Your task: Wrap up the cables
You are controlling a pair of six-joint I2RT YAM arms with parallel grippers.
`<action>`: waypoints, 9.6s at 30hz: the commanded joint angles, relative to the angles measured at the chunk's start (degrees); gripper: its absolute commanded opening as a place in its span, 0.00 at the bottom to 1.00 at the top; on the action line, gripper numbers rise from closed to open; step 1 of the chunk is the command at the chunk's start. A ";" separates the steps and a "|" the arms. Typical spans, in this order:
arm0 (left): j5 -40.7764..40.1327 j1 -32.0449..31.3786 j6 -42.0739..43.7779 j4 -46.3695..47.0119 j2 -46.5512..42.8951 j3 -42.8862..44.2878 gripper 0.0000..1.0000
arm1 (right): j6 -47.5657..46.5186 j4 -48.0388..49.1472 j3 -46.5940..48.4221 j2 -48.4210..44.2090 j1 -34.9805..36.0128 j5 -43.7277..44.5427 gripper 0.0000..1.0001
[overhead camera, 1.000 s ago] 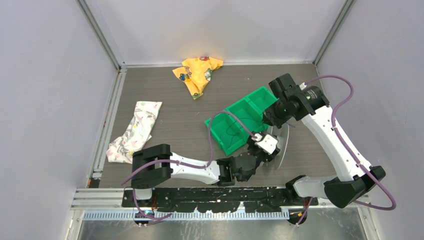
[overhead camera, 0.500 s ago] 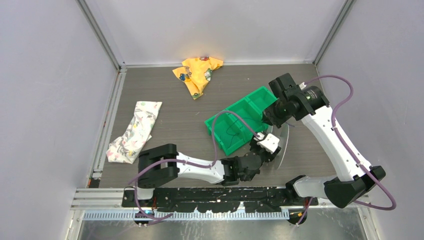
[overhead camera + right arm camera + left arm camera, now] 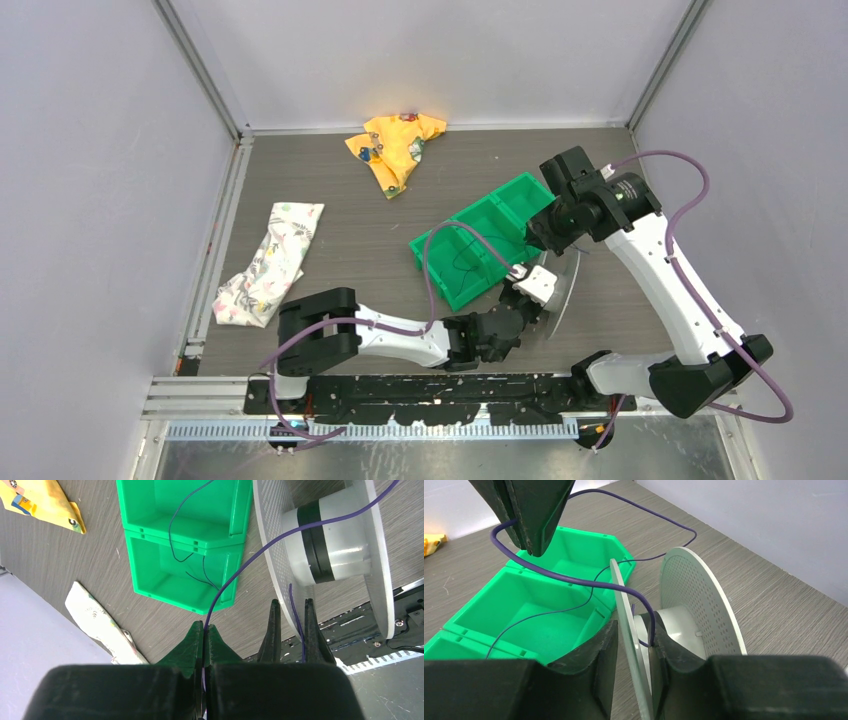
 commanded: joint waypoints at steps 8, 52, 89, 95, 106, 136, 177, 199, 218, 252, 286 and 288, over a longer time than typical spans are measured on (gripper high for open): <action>-2.66 0.45 -1.26 3.48 -0.06 1.34 0.01 | 1.81 0.78 -0.24 -2.58 -0.22 1.14 0.00; 64.53 34.72 1.52 -107.14 -46.48 29.38 0.00 | -48.67 73.19 -35.74 -22.64 -3.08 -31.28 0.85; 65.11 35.08 -3.98 -116.50 -41.42 56.49 0.00 | -85.01 84.43 -41.47 -14.63 22.75 -32.06 0.96; 65.39 35.08 -4.58 -115.51 -41.68 56.21 0.00 | -84.42 102.94 -44.45 -7.27 23.99 -30.23 0.96; 61.51 35.08 -4.61 -113.19 -43.35 54.57 0.00 | -79.69 109.98 -51.79 -10.62 24.10 -17.56 0.01; 54.99 35.08 -4.56 -109.73 -45.70 53.79 0.00 | -77.35 104.37 -52.45 -11.90 24.23 -4.62 0.70; 47.20 35.08 -6.53 -103.41 -41.61 51.87 0.00 | -74.44 81.93 -53.36 -30.41 21.51 22.16 0.00; 39.74 42.64 -13.65 -86.57 -43.70 45.53 0.00 | -48.16 43.72 -49.59 -34.37 18.09 19.72 0.00; 14.44 45.69 -26.47 -54.87 -41.79 26.93 0.00 | -49.91 41.73 -37.77 -15.93 31.78 18.40 0.00; 29.28 37.83 -6.51 -68.56 -26.77 27.63 0.01 | -99.84 56.27 -10.02 -12.55 36.96 13.22 0.00; 70.05 41.41 -12.52 -79.49 -39.13 41.85 0.00 | -76.81 86.71 -39.06 -15.14 21.85 -0.61 0.50; 67.90 41.41 -13.48 -78.52 -39.54 41.97 0.00 | -75.17 88.66 -40.06 -14.46 21.83 -0.74 0.52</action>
